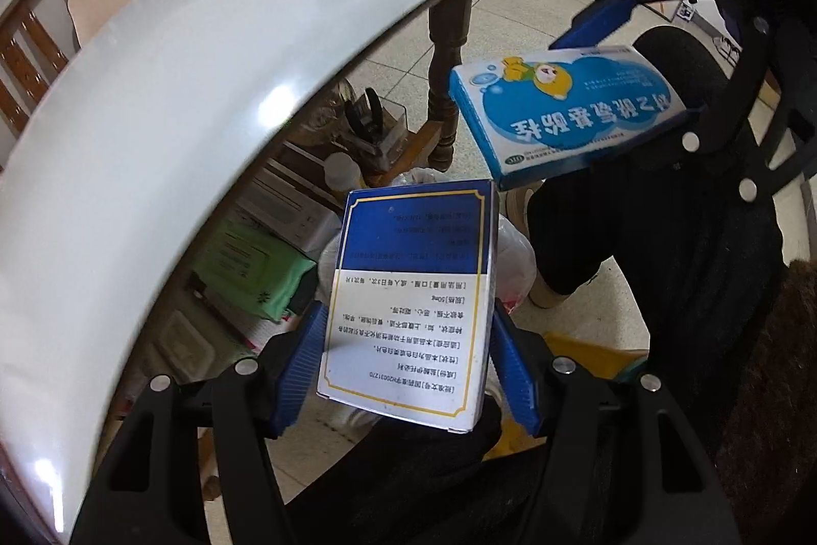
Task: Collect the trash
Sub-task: 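Carry both medicine boxes down under the table edge into the white bag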
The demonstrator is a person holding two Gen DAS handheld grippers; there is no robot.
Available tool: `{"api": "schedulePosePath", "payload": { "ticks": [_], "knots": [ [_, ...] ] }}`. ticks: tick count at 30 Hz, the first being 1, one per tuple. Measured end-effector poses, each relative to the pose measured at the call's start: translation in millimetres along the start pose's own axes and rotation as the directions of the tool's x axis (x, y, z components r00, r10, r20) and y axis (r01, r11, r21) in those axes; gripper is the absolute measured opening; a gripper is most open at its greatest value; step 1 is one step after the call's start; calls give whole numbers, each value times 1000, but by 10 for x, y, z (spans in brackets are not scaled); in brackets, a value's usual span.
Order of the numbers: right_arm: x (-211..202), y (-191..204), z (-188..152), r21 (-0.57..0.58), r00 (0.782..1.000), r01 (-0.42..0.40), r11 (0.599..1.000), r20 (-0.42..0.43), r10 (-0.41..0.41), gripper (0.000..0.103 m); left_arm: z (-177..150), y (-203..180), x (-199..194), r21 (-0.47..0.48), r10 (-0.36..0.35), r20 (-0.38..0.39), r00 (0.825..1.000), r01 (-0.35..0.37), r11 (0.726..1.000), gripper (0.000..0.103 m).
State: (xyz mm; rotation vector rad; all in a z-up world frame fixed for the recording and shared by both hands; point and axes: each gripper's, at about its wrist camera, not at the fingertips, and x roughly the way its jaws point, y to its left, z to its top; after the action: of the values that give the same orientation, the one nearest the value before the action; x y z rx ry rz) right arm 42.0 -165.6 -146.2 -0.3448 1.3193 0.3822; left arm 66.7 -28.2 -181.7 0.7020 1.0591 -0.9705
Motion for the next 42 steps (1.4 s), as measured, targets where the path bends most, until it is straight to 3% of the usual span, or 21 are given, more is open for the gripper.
{"api": "schedulePosePath", "payload": {
  "ticks": [9, 27, 42],
  "knots": [
    [532, -110, -110, 68, 998, -24, 997, -50, 27, 64, 17, -12, 569, -41, -60, -50, 997, 58, 997, 61],
    [1525, -435, -9, 149, 991, -19, 989, -125, 38, 64, -62, 276, 1622, -237, -150, -145, 978, 113, 965, 61],
    [2292, -638, -2, 243, 969, -64, 968, -215, 118, 64, -54, 349, 2155, -336, -231, -192, 954, 157, 929, 61]
  ]
}}
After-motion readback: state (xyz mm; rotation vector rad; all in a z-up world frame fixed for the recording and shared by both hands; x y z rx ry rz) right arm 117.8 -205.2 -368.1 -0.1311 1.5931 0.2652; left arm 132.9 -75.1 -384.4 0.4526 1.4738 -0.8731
